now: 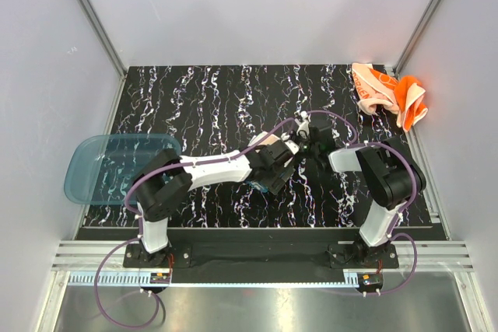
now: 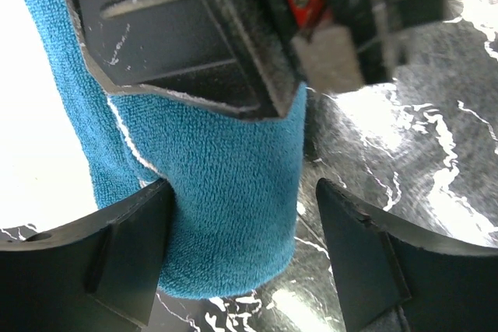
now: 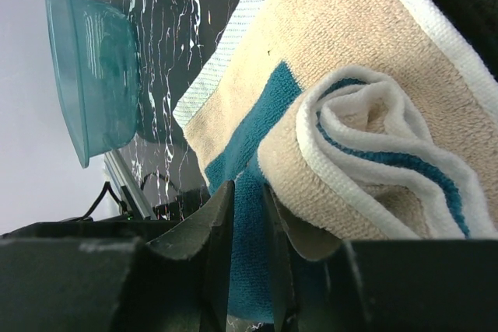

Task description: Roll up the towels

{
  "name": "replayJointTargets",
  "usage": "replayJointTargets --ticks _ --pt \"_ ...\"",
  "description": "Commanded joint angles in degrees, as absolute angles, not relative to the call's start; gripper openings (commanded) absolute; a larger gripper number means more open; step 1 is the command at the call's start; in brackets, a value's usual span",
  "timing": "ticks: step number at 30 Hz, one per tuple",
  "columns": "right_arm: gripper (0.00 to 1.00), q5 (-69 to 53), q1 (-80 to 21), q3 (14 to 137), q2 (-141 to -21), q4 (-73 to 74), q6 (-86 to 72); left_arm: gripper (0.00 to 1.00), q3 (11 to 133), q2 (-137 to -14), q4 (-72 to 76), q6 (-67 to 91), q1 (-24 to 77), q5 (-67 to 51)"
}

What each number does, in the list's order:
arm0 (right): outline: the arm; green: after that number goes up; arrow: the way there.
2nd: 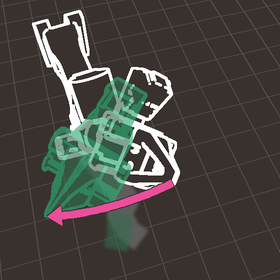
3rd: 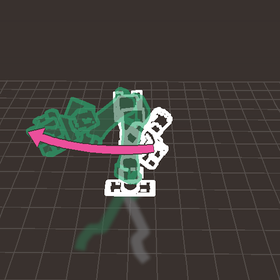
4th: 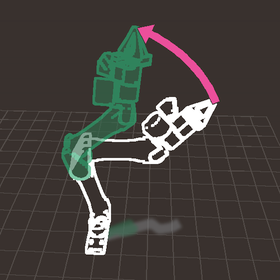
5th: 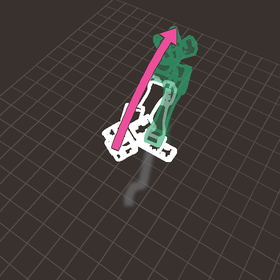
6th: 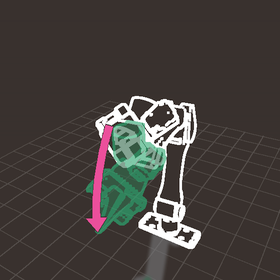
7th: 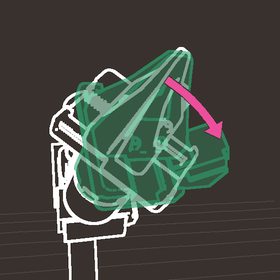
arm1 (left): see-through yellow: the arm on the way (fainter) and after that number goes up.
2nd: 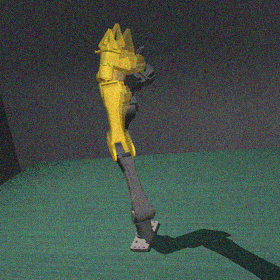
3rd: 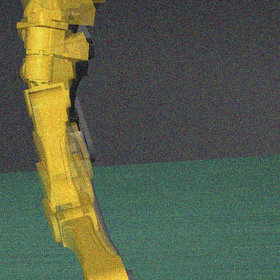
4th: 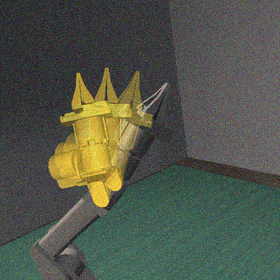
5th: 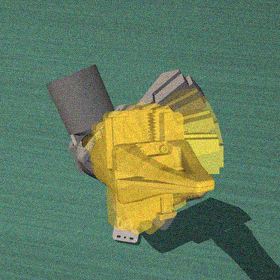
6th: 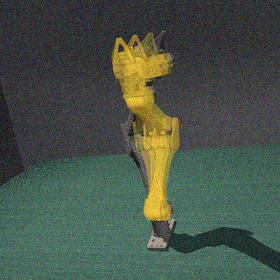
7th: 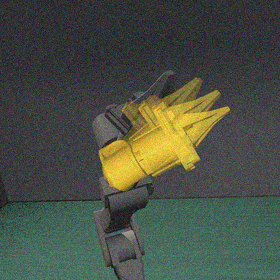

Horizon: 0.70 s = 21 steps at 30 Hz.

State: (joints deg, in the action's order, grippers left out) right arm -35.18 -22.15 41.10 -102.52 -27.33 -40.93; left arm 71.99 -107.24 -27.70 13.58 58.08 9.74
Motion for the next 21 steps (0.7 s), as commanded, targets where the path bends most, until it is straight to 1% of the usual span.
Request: replayJointTargets --ticks 1,4,6,11,14,17,18,20,21 --pt "0.29 -29.44 -22.59 40.51 -104.16 -15.48 -36.83 0.76 68.12 -110.12 -26.02 15.91 58.01 8.09" --pt "0.31 -28.48 -22.59 41.92 -102.05 -11.0 -35.42 0.75 66.89 -111.0 -24.7 16.26 57.92 7.65" --pt "0.32 -27.78 -22.59 42.98 -100.82 -7.84 -34.55 0.7 66.45 -111.53 -24.43 16.26 57.75 7.65" --pt "0.38 -26.11 -22.59 44.12 -100.02 -4.66 -34.01 0.5 63.29 -111.45 -22.59 16.35 57.04 6.33" --pt "0.4 -23.3 -22.5 45.17 -98.1 -1.86 -34.1 0.49 61.88 -110.74 -22.33 16.52 56.87 5.63" --pt "0.42 -16.37 -22.5 48.07 -94.93 5.78 -33.58 0.5 61.17 -109.78 -22.24 16.96 56.78 4.13" --pt "0.46 -11.74 -22.5 49.03 -92.4 10.41 -33.49 0.5 60.74 -109.51 -22.32 17.22 56.78 3.43" --pt "0.52 -6.97 -21.98 52.37 -88.53 15.09 -33.57 0.5 60.47 -108.64 -22.67 17.49 56.78 2.99" --pt "0.6 -2.85 -21.71 53.43 -87.29 19.21 -33.84 0.51 60.38 -108.37 -22.68 17.75 56.69 2.12"
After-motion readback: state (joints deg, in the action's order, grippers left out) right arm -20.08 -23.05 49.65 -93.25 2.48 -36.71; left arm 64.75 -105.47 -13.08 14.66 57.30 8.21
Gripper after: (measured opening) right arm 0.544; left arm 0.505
